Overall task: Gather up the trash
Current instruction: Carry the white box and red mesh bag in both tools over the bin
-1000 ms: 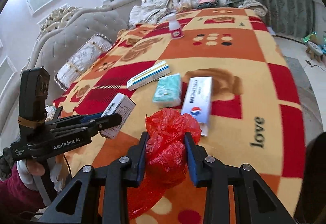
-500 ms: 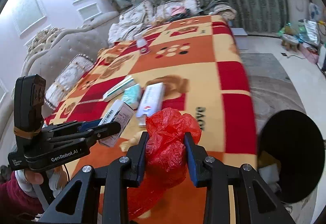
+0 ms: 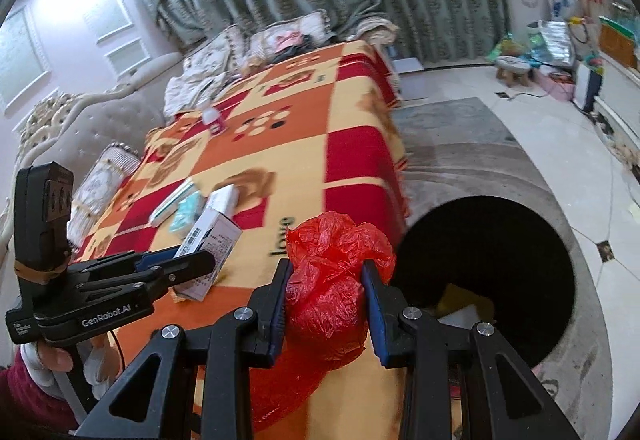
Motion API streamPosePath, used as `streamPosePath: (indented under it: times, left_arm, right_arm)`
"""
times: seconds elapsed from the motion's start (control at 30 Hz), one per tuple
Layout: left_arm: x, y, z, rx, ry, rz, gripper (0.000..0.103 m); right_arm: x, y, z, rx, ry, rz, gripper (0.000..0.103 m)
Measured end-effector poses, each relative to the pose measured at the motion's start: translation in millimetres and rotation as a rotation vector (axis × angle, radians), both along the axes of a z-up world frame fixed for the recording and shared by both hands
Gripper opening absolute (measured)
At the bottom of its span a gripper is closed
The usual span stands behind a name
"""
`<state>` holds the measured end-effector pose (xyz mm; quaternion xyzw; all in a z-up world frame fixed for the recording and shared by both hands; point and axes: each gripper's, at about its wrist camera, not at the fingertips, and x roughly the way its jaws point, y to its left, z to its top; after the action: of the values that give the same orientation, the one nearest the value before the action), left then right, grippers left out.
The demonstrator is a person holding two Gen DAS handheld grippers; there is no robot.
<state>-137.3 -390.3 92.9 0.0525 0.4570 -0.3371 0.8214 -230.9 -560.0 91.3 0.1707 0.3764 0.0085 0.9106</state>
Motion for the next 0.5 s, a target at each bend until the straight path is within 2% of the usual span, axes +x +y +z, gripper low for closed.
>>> streamPosePath:
  times: [0.5]
  left_arm:
    - [-2.6, -70.8, -11.3, -0.008, 0.047, -0.088, 0.027]
  right_arm:
    - [-11.9, -58.3, -22.5, 0.009, 0.048, -0.106, 0.033]
